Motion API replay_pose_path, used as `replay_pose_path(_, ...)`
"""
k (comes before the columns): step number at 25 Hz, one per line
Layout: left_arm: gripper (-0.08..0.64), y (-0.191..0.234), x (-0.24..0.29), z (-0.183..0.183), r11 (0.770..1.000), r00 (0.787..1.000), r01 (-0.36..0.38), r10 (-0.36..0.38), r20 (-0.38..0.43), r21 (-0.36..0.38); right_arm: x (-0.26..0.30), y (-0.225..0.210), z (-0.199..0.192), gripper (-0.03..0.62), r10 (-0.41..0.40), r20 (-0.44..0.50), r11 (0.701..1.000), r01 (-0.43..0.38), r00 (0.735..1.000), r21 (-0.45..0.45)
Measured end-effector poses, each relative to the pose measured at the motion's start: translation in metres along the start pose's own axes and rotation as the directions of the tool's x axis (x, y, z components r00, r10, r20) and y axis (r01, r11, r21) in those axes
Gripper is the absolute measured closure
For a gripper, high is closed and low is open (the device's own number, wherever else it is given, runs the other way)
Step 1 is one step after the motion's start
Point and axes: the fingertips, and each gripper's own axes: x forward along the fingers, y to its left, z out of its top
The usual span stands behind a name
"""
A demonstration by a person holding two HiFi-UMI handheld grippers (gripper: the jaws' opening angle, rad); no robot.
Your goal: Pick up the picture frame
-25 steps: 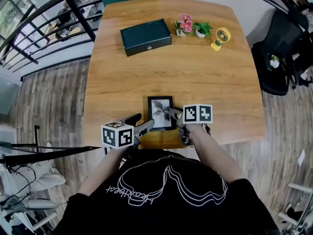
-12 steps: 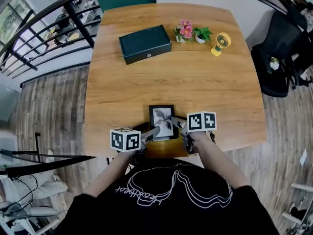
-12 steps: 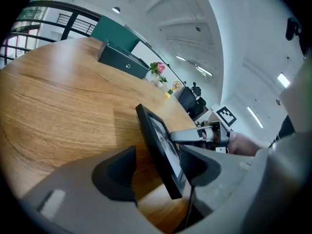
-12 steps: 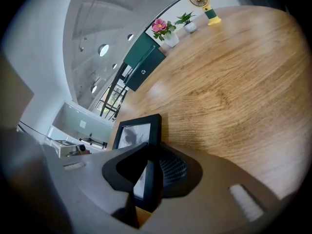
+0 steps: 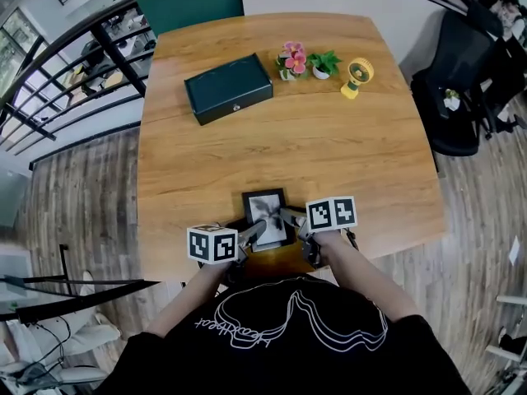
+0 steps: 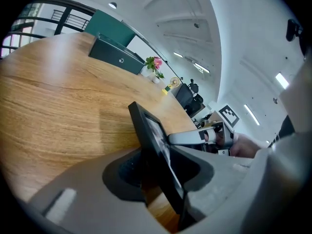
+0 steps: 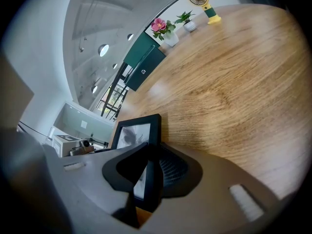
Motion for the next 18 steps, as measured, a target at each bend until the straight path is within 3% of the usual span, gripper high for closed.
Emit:
replay_pose_path(7, 0.440, -0.004, 0.001, 0.008, 0.999, 0.999, 0.034, -0.034, 0.010, -0.024, 0.000, -0.002, 0.001, 0.494, 0.018, -0.009, 1.000, -0.018, 1.000, 0.015)
replay_pose_path(13, 0.481, -0.016, -0.008, 0.022, 0.996, 0.996, 0.062, -0.058, 0.066, -0.062, -0.005, 0.007, 0.001, 0.488, 0.099, 0.006, 0.995, -0.098, 0.995, -0.011)
replay_pose_path(16, 0.500, -0.024, -0.014, 0.029, 0.996, 0.993, 0.074, -0.069, 0.093, -0.051, -0.014, 0.009, 0.001, 0.417, 0.119, 0.031, 0.992, -0.118, 0.992, -0.039)
replay_pose_path(18, 0.502, -0.026, -0.021, 0.031, 0.997, 0.993, 0.063, -0.059, 0.104, -0.033, -0.022, 0.011, 0.003, 0.409, 0.127, 0.057, 0.990, -0.122, 0.990, -0.074)
